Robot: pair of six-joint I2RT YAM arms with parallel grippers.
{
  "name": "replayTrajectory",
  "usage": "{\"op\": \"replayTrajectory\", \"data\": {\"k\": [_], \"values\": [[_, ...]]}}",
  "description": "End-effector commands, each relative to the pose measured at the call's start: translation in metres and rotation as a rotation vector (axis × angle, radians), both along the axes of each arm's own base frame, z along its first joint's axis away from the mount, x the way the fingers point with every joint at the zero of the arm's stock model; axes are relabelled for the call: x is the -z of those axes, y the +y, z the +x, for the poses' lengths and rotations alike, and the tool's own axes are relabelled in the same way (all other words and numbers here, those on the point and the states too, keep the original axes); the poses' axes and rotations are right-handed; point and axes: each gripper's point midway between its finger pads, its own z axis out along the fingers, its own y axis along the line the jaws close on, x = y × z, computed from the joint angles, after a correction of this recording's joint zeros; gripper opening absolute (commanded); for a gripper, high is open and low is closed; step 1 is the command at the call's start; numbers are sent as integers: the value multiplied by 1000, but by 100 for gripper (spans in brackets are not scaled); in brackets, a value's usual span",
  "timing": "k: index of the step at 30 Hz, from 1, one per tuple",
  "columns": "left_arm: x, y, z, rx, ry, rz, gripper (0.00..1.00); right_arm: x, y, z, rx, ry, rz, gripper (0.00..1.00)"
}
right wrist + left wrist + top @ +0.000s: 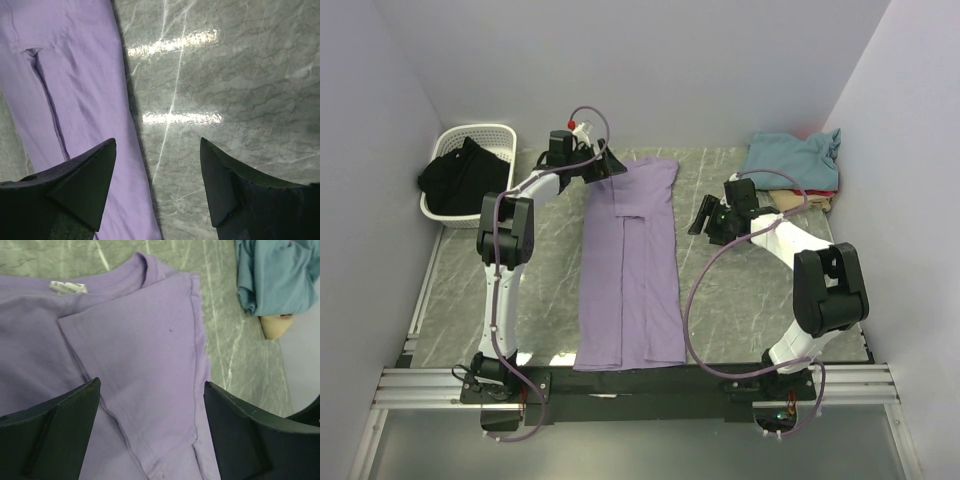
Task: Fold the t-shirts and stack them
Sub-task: Fold the tshirt
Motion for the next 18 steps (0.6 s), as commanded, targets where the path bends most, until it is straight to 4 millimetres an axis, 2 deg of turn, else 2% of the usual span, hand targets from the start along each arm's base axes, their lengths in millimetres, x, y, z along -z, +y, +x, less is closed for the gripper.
{"op": "replayTrajectory", "data": {"k": [1,3,4,6,8,9,10,11,12,13,15,18], "values": [[-25,6,8,-21,-81,36,89,-19,0,4,-13,-64,19,74],[-22,10,4,-37,-75,54,88,-18,-1,1,-21,-62,14,74],[-27,12,3,-53,-86,69,88,-17,-1,0,-24,-60,11,74],[-20,17,-3,-67,-64,94,87,-14,-2,-5,-30,-47,7,75],[-27,21,-8,-86,-74,121,87,-13,-1,-13,-42,-36,13,75],[-16,22,-18,-92,-49,137,87,-13,0,-15,-48,-38,18,75],[-28,25,-21,-107,-70,139,87,-14,-1,-17,-47,-41,20,75],[-31,27,-23,-116,-85,136,87,-14,-2,-21,-47,-44,15,74],[-23,28,-31,-119,-65,143,87,-14,-3,-23,-45,-43,13,75],[-32,29,-34,-124,-75,139,88,-13,-4,-25,-47,-38,8,75],[-28,30,-41,-122,-65,136,88,-15,-5,-31,-53,-40,10,75],[-34,28,-43,-120,-74,130,89,-20,-5,-37,-59,-56,18,75]]}}
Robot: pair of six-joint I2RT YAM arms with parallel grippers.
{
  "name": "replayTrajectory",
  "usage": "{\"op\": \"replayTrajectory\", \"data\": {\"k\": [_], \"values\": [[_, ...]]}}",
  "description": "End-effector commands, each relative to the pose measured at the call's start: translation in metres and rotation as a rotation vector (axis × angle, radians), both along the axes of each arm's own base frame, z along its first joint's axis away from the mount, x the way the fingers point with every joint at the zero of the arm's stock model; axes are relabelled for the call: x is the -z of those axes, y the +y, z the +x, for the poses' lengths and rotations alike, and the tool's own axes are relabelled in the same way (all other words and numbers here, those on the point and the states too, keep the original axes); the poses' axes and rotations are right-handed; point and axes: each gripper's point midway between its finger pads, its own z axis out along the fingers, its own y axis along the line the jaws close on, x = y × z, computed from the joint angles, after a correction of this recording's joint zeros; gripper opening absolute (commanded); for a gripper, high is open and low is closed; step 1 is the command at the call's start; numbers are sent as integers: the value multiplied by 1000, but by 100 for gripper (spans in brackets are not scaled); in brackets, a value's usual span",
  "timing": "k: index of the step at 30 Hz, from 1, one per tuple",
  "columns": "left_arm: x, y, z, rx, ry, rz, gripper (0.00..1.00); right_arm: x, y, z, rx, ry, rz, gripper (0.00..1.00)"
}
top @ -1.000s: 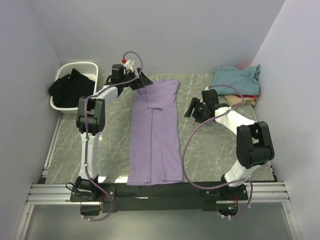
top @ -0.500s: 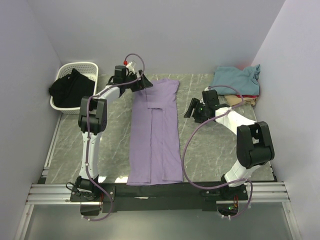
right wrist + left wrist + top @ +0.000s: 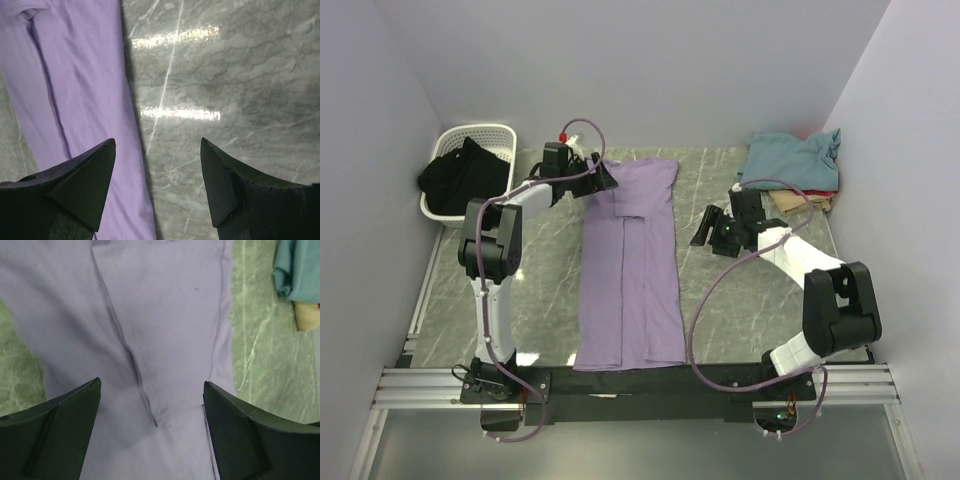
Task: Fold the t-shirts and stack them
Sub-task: Fold the tshirt
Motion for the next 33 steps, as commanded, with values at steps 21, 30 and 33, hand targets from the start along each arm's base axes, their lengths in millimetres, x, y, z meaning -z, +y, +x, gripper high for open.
{"op": "replayTrajectory", "data": {"k": [21,30,33], "values": [[-22,-26,75,6,-140,-38,85,-5,5,6,-42,-29,26,77],[0,-27,83,-16,-119,-26,83,2,9,6,-52,-4,36,77],[7,-29,85,-15,-114,-27,80,4,10,7,-52,1,41,77]]}}
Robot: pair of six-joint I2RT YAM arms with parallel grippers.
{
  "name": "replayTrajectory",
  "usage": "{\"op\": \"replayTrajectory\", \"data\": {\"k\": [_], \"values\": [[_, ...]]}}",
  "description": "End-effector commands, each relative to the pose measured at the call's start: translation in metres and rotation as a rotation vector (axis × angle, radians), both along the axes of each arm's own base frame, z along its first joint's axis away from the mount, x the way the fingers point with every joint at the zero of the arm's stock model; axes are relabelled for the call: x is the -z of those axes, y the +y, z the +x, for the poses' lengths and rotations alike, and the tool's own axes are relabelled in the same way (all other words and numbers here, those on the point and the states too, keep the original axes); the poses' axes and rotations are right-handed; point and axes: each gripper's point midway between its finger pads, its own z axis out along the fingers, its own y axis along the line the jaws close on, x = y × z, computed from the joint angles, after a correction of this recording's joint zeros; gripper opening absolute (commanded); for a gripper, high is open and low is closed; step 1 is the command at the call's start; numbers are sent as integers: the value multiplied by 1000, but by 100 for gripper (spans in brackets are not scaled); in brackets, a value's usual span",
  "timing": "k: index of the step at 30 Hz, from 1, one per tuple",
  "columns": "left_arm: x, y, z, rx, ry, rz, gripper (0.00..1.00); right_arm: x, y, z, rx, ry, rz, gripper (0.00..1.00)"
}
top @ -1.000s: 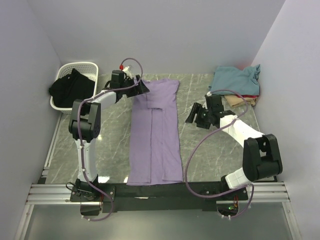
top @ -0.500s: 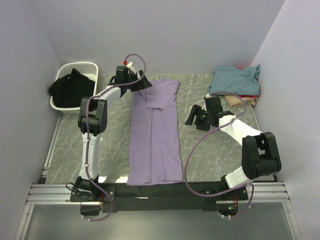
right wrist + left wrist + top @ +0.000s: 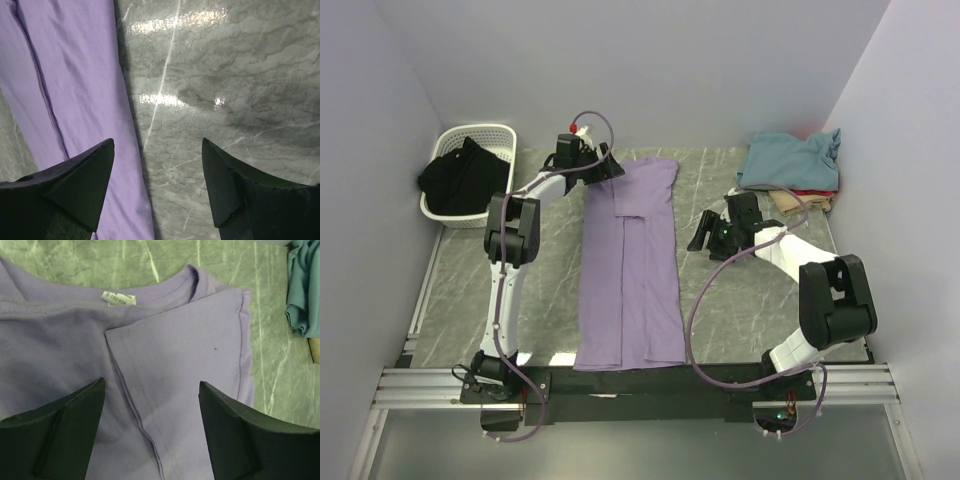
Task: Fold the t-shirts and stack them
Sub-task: Fold the tshirt
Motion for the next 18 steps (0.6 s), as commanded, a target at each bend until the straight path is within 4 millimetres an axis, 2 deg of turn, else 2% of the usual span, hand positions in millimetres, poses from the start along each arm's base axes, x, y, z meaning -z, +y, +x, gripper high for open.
{"op": "replayTrajectory", "data": {"k": [1,9,16,18], "values": [[-6,-9,10,-8,-29,-10,80,-10,3,16,-15,-42,18,77],[-1,-15,13,-7,-29,-19,79,-5,5,15,-21,-32,23,77],[-4,-19,15,-13,-37,-19,77,-2,5,14,-22,-22,25,77],[-2,-19,16,-12,-31,-18,72,-2,5,14,-22,-21,24,77]]}}
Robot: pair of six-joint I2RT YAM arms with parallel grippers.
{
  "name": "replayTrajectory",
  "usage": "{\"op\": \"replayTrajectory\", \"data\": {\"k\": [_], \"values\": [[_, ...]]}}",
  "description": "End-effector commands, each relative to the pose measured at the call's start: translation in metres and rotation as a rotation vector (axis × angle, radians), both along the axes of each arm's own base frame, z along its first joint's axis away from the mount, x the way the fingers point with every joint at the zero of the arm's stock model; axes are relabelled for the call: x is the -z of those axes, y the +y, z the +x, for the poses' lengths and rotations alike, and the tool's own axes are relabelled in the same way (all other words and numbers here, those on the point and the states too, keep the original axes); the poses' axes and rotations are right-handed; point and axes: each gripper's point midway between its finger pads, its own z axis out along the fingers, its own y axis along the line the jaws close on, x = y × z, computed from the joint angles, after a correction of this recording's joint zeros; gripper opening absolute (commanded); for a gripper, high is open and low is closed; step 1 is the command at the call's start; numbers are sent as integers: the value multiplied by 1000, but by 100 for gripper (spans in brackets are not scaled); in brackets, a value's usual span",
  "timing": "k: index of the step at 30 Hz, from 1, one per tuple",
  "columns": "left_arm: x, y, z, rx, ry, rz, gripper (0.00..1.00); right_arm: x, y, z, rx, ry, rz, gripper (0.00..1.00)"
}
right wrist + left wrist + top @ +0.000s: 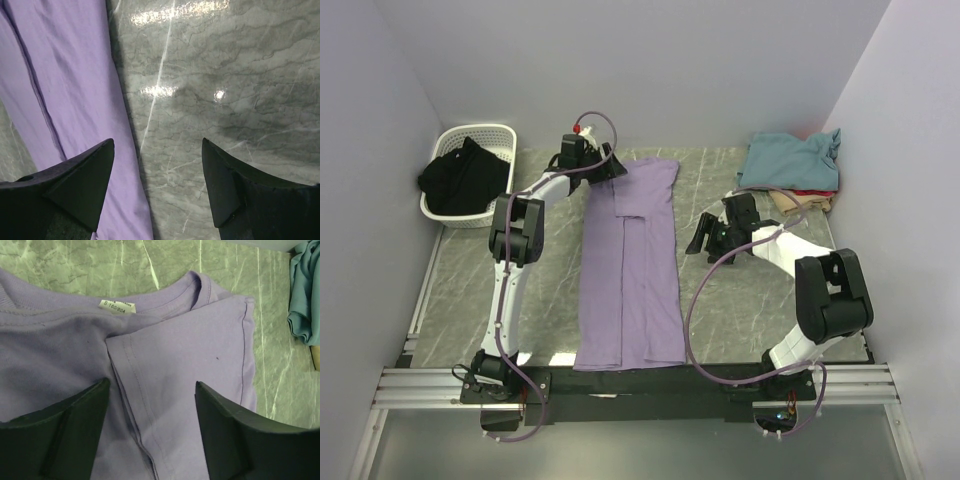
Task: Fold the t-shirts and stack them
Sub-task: Fold the tshirt
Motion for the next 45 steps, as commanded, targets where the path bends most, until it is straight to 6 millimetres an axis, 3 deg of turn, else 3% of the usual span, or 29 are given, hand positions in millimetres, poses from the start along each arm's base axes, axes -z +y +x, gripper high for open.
{"op": "replayTrajectory", "data": {"k": [1,5,10,22,24,26,30,33,34,35,37,41,44,45], "values": [[-12,-10,7,2,-38,-14,72,-13,1,17,-8,-58,12,77],[-18,-13,4,9,-59,-20,65,-12,1,16,-9,-56,10,77],[-10,-15,7,16,-32,-11,63,-11,2,16,-12,-52,12,77],[-11,-14,4,-5,-37,5,30,-9,2,15,-14,-44,11,78],[-17,-12,6,-19,-48,11,32,-8,2,15,-14,-41,14,78],[-25,-11,7,-25,-68,16,43,-8,4,15,-18,-39,19,77],[-36,-7,9,-43,-92,23,44,-5,4,14,-24,-31,23,78],[-38,-8,10,-43,-93,22,29,-5,5,14,-25,-30,24,78],[-37,-8,9,-45,-86,23,15,-5,5,14,-28,-29,26,78],[-36,-8,9,-45,-83,21,8,-4,5,13,-29,-27,24,77],[-39,-8,8,-45,-82,20,1,-4,5,13,-30,-25,25,78],[-49,-6,7,-48,-107,19,1,-4,8,14,-38,-25,36,78],[-59,-5,3,-45,-131,15,16,-2,9,13,-40,-18,43,78],[-63,-5,3,-47,-139,13,26,-2,9,13,-41,-19,45,78]]}}
